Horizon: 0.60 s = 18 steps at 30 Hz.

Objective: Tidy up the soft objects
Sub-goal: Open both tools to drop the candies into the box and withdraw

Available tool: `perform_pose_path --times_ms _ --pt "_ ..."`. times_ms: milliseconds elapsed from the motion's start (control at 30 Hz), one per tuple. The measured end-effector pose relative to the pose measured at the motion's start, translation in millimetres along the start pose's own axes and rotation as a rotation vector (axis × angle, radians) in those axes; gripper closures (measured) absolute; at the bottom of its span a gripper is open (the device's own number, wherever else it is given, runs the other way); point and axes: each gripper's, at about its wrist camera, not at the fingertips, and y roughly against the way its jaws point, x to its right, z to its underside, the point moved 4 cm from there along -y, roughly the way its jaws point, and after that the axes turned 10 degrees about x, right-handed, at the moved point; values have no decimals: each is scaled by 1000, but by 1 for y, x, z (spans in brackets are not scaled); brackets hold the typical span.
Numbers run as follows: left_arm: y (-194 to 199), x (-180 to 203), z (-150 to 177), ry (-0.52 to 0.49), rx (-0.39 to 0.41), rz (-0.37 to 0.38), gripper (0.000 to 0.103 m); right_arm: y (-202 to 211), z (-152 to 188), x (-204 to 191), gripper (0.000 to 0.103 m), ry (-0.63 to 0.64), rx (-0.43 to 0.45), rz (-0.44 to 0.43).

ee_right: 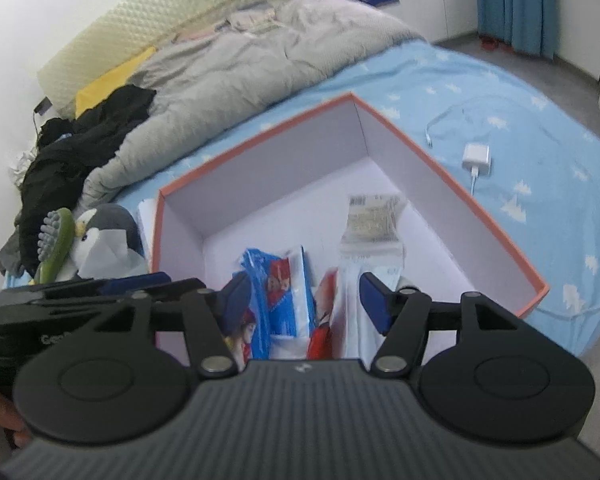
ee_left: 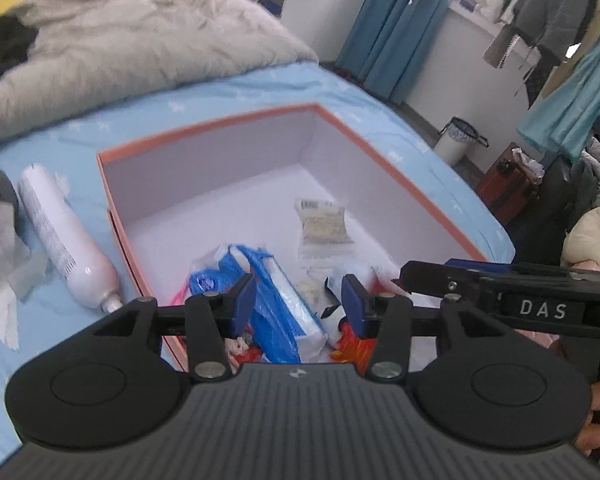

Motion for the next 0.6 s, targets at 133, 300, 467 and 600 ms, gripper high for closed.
perform_pose_path --times_ms 133,300,467,600 --pt "27 4 -4 -27 75 4 50 16 -2 -11 40 18 71 -23" --pt "55 2 -2 -27 139 2 50 34 4 -28 40 54 166 -49" --pt "81 -3 8 -40 194 -13 50 49 15 -44 40 89 217 -67" --pt "104 -12 19 -25 241 -10 50 59 26 -56 40 133 242 -91"
